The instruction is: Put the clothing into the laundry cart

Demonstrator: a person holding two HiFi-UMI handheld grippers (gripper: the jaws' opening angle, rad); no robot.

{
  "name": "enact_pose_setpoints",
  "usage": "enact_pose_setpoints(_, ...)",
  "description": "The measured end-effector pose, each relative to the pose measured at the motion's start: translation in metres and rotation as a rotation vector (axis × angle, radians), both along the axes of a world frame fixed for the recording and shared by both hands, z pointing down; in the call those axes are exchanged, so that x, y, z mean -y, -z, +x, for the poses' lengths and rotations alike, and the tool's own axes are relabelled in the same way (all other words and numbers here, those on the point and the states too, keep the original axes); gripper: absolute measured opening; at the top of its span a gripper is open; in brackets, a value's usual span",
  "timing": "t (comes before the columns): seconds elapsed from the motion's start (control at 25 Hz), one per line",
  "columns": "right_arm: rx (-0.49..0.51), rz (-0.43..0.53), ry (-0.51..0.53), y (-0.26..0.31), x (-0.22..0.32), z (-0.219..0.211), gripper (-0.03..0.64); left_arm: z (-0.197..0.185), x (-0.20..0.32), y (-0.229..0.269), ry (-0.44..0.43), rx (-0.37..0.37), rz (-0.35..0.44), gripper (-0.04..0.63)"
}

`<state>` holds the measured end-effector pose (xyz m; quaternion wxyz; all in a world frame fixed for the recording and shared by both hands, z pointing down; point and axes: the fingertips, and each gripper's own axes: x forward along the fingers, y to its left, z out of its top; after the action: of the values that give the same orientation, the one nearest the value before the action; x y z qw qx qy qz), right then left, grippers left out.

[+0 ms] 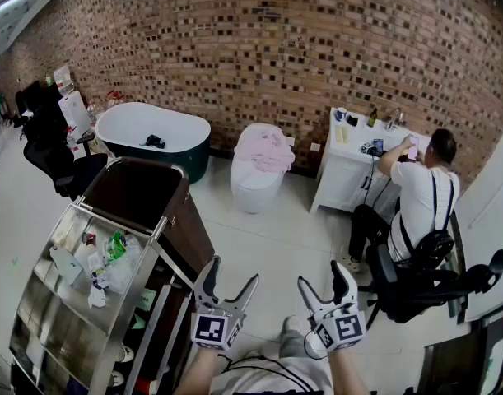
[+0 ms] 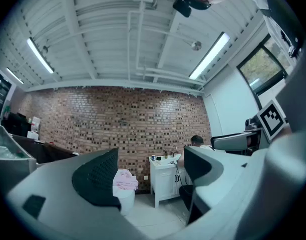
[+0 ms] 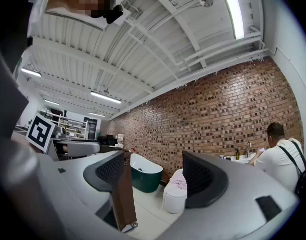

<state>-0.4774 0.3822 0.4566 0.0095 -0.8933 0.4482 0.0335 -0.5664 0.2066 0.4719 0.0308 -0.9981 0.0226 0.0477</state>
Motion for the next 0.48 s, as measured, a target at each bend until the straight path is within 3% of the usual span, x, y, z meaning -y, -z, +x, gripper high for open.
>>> enact_pose_setpoints(0.48,-0.025,0.016,0.04,-0.002,-0.033,0.146,0.39,0.146,-0.03,0.007,0.032,-0.01,-0.025,0.408)
